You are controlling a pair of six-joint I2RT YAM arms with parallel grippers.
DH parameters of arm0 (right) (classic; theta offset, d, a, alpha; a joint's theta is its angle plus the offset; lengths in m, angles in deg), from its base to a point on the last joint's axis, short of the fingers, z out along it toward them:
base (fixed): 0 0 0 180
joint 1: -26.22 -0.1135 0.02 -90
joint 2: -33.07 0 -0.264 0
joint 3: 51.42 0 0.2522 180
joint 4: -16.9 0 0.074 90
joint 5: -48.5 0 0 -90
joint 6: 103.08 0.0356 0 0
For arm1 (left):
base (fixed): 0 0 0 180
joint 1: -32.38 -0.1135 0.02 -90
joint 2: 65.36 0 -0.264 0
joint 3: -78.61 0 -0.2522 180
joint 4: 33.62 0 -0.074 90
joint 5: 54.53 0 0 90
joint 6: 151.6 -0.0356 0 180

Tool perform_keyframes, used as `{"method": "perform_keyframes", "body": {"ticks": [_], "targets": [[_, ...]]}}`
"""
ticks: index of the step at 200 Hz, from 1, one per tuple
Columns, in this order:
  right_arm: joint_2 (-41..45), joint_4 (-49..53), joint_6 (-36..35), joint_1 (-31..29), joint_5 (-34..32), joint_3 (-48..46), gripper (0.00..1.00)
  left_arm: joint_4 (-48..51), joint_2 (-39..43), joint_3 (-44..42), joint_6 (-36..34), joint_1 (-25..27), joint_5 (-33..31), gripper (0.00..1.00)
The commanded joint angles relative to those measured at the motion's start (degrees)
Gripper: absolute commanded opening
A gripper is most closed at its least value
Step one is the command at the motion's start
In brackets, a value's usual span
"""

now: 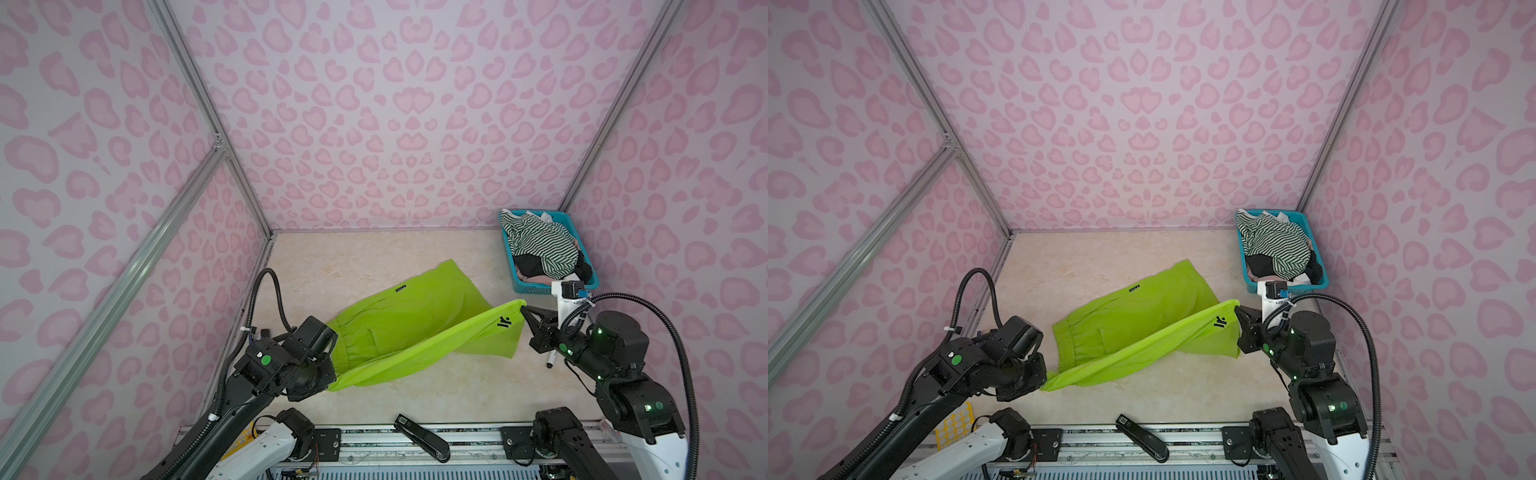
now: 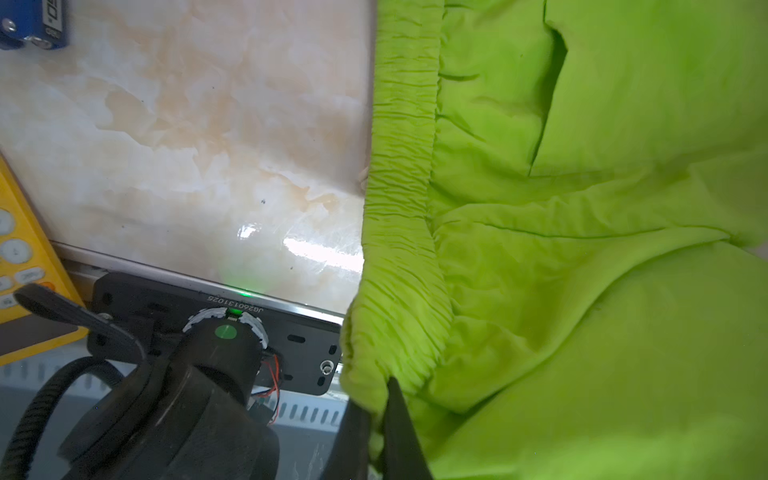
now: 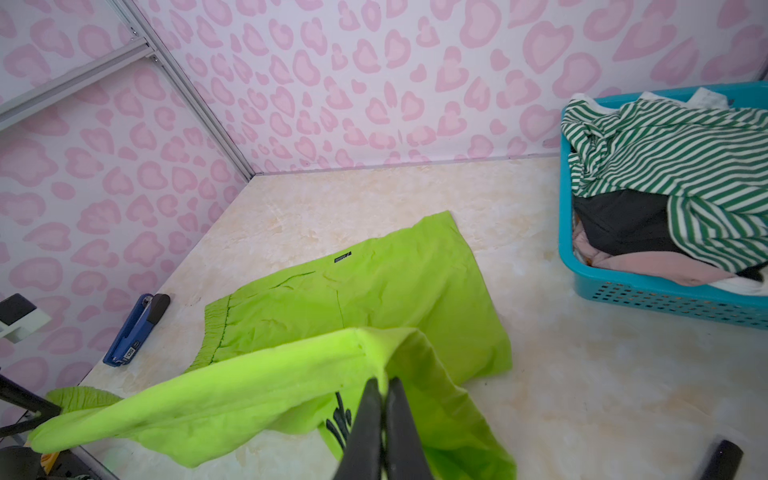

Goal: Fold and stack the mixed laundry pile

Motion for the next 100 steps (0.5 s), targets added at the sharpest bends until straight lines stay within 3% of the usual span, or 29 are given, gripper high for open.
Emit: {"method": "perform_keyframes", "body": {"ticks": [1, 39, 76, 100], "targets": [[-4.62, -5.42, -1.18, -0.03, -2.07, 1.17, 0.0, -3.06, -2.28, 1.19, 0.15, -0.15, -3.78, 0.02], [-20.34, -14.93, -1.74, -0.07, -0.86, 6.59, 0.0, -15.86, -12.06, 3.54, -2.43, -5.61, -5.6, 0.02], [-35.43, -20.44, -3.77, -0.02, -0.52, 12.16, 0.0, -23.77, -18.27, 4.3, -8.91, -17.64, 0.24, 0.02], [-45.53, -22.76, -4.74, -0.06, -1.69, 15.29, 0.0, -27.51, -24.12, 6.22, -14.1, -22.16, 2.07, 0.02]]}}
